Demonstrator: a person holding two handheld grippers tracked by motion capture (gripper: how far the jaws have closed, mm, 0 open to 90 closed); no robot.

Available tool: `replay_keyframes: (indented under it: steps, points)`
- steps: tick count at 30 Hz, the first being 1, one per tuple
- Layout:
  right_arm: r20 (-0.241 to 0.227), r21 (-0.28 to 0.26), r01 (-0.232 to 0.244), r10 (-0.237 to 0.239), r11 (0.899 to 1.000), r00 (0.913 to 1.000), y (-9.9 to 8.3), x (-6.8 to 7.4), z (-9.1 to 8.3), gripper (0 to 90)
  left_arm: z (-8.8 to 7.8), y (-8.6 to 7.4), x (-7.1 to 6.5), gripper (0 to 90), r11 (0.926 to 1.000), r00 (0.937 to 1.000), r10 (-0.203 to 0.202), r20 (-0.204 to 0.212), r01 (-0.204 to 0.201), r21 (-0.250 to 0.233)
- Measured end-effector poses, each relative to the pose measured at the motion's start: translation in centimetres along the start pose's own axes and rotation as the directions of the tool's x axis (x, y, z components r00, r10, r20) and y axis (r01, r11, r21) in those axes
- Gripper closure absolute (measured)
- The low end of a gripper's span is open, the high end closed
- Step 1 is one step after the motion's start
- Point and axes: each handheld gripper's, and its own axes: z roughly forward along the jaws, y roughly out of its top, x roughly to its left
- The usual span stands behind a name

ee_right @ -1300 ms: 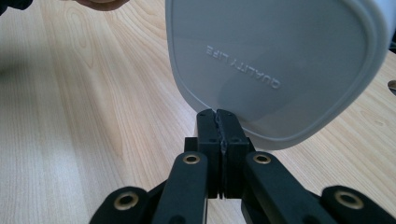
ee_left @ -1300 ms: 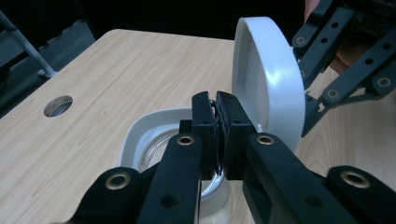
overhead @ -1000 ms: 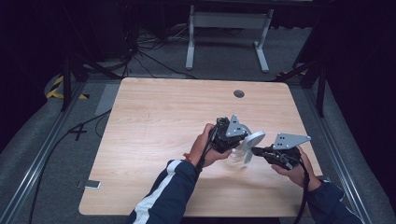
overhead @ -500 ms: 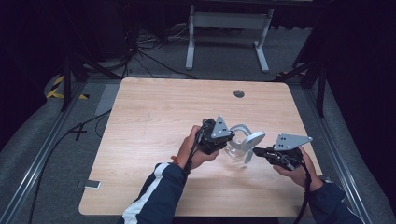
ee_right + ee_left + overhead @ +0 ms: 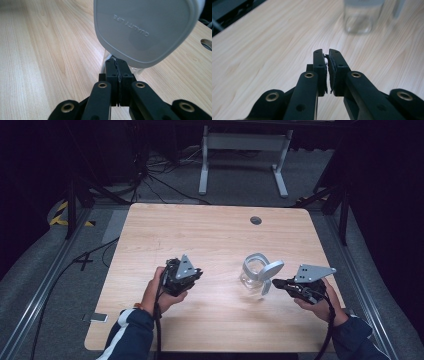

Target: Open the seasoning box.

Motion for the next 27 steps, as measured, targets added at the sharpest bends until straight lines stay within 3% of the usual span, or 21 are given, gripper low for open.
replay_keyframes:
  steps: [3, 6, 14, 20, 23, 27]
  points:
    - [0.004, -0.004, -0.002, 0.002, 1.0, 1.0, 0.0, 0.0, -0.3, 89.5, -0.6, -1.4, 0.4, 83.2, 0.9996, 0.9996, -0.023, -0.018, 0.023, 0.018]
    - [0.005, -0.003, -0.006, 0.006, 1.0, 1.0, -0.3, 0.0, -0.6, 89.5, -1.6, -4.1, 1.4, 82.0, 0.9965, 0.9971, -0.054, -0.053, 0.057, 0.061]
    - [0.038, 0.014, -0.014, 0.014, 1.0, 0.9992, -1.2, 0.1, -1.3, 89.5, -2.7, -7.6, 2.5, 78.6, 0.9883, 0.9898, -0.102, -0.1, 0.112, 0.103]
    - [0.053, 0.038, -0.023, 0.021, 0.999, 0.9984, -2.5, 0.2, -1.8, 89.3, -3.3, -9.6, 2.6, 72.9, 0.9819, 0.9874, -0.121, -0.102, 0.134, 0.134]
    - [0.067, 0.05, -0.027, 0.023, 0.998, 0.9975, -3.3, 0.2, -1.8, 88.9, -3.5, -10.2, 2.7, 66.6, 0.9808, 0.9902, -0.121, -0.07, 0.13, 0.145]
    - [0.076, 0.065, -0.046, 0.041, 0.997, 0.9963, -4.7, 0.1, -1.9, 86.5, -3.5, -11.0, 2.7, 59.6, 0.9786, 0.9887, -0.141, -0.05, 0.147, 0.144]
